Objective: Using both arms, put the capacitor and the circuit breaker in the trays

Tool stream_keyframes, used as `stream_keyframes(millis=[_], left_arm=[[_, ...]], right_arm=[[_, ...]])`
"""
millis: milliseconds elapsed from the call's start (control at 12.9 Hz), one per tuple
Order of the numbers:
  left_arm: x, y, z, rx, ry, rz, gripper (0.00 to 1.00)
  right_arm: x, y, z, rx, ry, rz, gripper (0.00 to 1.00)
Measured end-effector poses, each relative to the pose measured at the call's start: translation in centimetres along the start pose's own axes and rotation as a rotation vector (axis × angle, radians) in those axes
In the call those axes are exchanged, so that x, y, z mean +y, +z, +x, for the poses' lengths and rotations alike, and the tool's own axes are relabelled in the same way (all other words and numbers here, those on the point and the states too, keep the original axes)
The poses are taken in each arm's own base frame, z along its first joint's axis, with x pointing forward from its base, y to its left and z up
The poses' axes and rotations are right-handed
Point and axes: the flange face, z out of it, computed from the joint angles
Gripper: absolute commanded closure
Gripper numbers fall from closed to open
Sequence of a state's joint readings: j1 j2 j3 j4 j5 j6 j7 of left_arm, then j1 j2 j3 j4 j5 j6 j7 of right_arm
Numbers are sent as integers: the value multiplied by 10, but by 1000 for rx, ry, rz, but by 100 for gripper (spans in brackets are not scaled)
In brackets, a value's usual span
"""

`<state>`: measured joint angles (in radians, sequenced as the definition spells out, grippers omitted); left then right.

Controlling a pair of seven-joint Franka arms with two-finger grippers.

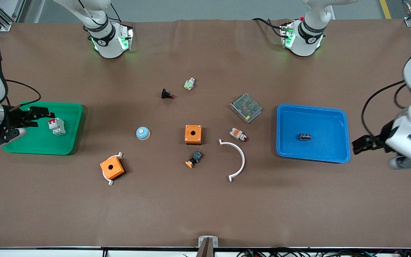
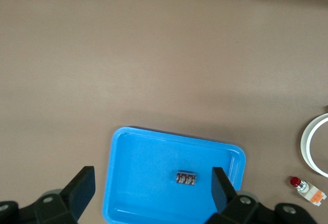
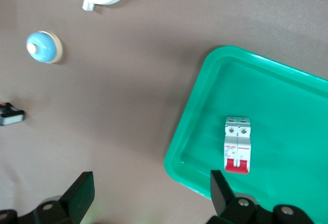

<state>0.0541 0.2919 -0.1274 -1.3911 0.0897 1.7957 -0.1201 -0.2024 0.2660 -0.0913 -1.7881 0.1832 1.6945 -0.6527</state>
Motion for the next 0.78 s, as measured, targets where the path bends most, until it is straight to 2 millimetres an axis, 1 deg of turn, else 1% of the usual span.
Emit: stream_keyframes(millis=[78,155,233,388,543,621,698,776], left_arm=[[-5,-12,-9,5,-5,0,0],[-5,-19,-20,4,-5,2,0],[-3,-24,-30,0,-2,3,0],[0,-35,-48,3,4,5,0],[3,-46,-55,10,8,7,0],[3,-45,-57,-4,9,9,0],[4,-43,-57,-9,11,8,0],[6,-43,-56,-9,12,5,0]], right_arm=[[-13,-13,5,-8,27,2,0],[-30,-25,12,-12,61,-3,0],[-53,-38,18,-9,101,-14,0],[-108,-64,24,19,190,-46,0],[-167,-90,21,70,250,-79,0],[-188,-100,18,93,253,-99,0],[-202,-110,13,115,249,-129,0],[-210,-120,7,140,250,-162,0]])
